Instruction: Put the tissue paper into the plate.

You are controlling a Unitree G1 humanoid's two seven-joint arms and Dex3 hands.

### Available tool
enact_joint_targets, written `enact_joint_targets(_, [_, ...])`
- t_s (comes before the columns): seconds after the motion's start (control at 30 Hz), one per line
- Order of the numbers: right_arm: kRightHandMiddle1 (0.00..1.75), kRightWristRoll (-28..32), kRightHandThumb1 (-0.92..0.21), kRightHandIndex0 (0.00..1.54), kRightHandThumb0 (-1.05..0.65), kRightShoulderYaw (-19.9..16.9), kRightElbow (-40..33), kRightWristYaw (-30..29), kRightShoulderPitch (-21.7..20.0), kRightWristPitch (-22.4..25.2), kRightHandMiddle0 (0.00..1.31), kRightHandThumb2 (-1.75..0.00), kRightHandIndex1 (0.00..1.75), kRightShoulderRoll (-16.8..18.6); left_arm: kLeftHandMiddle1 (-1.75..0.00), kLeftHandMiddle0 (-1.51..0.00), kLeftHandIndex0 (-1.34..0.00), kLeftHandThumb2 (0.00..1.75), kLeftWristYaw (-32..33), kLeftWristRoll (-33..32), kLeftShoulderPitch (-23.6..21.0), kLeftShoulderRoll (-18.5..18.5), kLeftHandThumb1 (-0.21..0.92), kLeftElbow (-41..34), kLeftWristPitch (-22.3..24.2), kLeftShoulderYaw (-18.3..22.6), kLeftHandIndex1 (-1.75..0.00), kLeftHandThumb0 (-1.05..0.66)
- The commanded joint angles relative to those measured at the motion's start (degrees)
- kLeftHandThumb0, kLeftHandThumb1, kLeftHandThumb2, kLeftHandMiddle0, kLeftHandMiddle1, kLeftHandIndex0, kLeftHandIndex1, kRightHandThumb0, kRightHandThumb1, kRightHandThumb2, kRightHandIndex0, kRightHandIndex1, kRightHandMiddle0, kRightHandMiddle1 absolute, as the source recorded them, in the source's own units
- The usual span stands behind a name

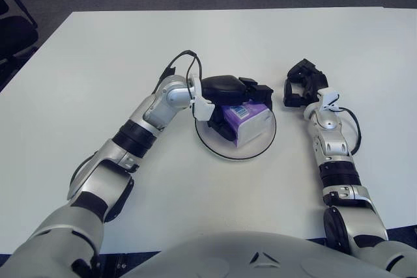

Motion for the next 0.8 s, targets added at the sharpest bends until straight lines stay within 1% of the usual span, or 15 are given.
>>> enact_joint_targets(0.0, [1.75, -1.1, -0.04, 0.86, -0.01, 1.6, 1.0, 0.0, 8.6, 3.4, 0.63, -1.58, 1.56, 1.6, -1.6, -0.13, 0.0, 0.56, -0.4, 2.0, -1.2, 1.4, 0.88, 1.3, -2.2, -0.7, -1.15, -0.83])
enact_joint_targets(0.1, [1.75, -1.0, -0.03, 0.85, -0.01, 1.7, 0.8, 0.8, 8.7, 3.5, 0.63, -1.6, 1.61, 1.5, -1.49, -0.12, 0.0, 0.56, -1.1, 2.1, -1.4, 1.8, 0.91, 1.4, -3.8, -1.0, -1.04, -0.91])
enact_joint_targets(0.13, [1.75, -0.9, -0.03, 0.85, -0.01, 1.7, 0.8, 1.1, 8.7, 3.6, 0.62, -1.62, 1.64, 1.4, -1.36, -0.1, 0.0, 0.59, -1.2, 2.2, -1.5, 2.0, 0.91, 1.4, -4.2, -1.0, -0.98, -0.93])
enact_joint_targets(0.17, [1.75, -0.9, -0.03, 0.85, -0.01, 1.7, 0.8, 1.2, 8.7, 3.7, 0.62, -1.62, 1.65, 1.4, -1.27, -0.1, 0.0, 0.61, -1.2, 2.3, -1.5, 2.0, 0.92, 1.4, -4.4, -1.1, -0.94, -0.95])
enact_joint_targets(0.2, [1.75, -0.8, -0.03, 0.85, -0.01, 1.7, 0.7, 1.3, 8.8, 3.8, 0.61, -1.63, 1.66, 1.4, -1.22, -0.09, 0.0, 0.63, -1.2, 2.4, -1.5, 2.1, 0.92, 1.5, -4.6, -1.1, -0.91, -0.96])
enact_joint_targets(0.23, [1.75, -0.7, -0.03, 0.85, -0.01, 1.6, 0.7, 1.5, 8.7, 4.1, 0.61, -1.63, 1.67, 1.3, -1.2, -0.09, 0.0, 0.63, -1.6, 2.3, -1.7, 2.2, 0.92, 1.6, -5.0, -1.2, -0.9, -0.96])
enact_joint_targets(0.27, [1.75, -0.6, -0.01, 0.85, -0.01, 1.6, 0.6, 1.6, 8.7, 4.3, 0.62, -1.66, 1.69, 1.3, -1.11, -0.08, 0.0, 0.66, -1.8, 2.2, -1.8, 2.2, 0.92, 1.7, -5.2, -1.3, -0.84, -0.98])
enact_joint_targets(0.33, [1.74, -0.5, 0.01, 0.86, -0.01, 1.5, 0.4, 1.6, 8.7, 5.0, 0.63, -1.68, 1.72, 1.4, -1.01, -0.07, 0.0, 0.69, -2.4, 1.7, -1.9, 2.2, 0.92, 2.0, -5.7, -1.4, -0.76, -0.99])
enact_joint_targets(0.4, [1.72, -0.5, 0.02, 0.86, -0.01, 1.3, 0.2, 1.3, 8.7, 5.3, 0.65, -1.69, 1.73, 1.6, -0.91, -0.05, 0.0, 0.72, -2.9, 1.1, -1.8, 2.2, 0.92, 2.2, -5.8, -1.4, -0.66, -1.01])
enact_joint_targets(0.47, [1.71, -0.7, 0.05, 0.87, -0.01, 1.3, 0.2, 0.8, 8.6, 5.3, 0.68, -1.72, 1.74, 1.7, -0.78, -0.02, 0.0, 0.75, -4.1, -0.1, -1.9, 2.1, 0.92, 2.4, -5.5, -1.6, -0.53, -1.03])
enact_joint_targets(0.6, [1.71, -1.4, 0.07, 0.88, -0.01, 1.4, 0.7, 0.0, 8.4, 5.2, 0.71, -1.74, 1.74, 1.6, -0.63, -0.01, 0.0, 0.78, -6.9, -2.4, -2.5, 2.0, 0.92, 2.9, -4.7, -2.0, -0.38, -1.04])
enact_joint_targets(0.67, [1.7, -1.8, 0.07, 0.88, -0.01, 1.5, 1.2, -0.3, 8.1, 5.0, 0.72, -1.74, 1.75, 1.4, -0.46, 0.0, 0.0, 0.79, -8.1, -3.4, -2.9, 1.9, 0.92, 3.1, -4.4, -2.1, -0.22, -1.05])
enact_joint_targets(0.77, [1.68, -1.9, 0.08, 0.89, -0.01, 1.6, 1.8, -0.3, 7.9, 4.8, 0.72, -1.75, 1.75, 1.3, -0.32, 0.0, 0.0, 0.79, -9.1, -4.3, -3.0, 2.0, 0.92, 2.9, -4.1, -1.8, -0.07, -1.05])
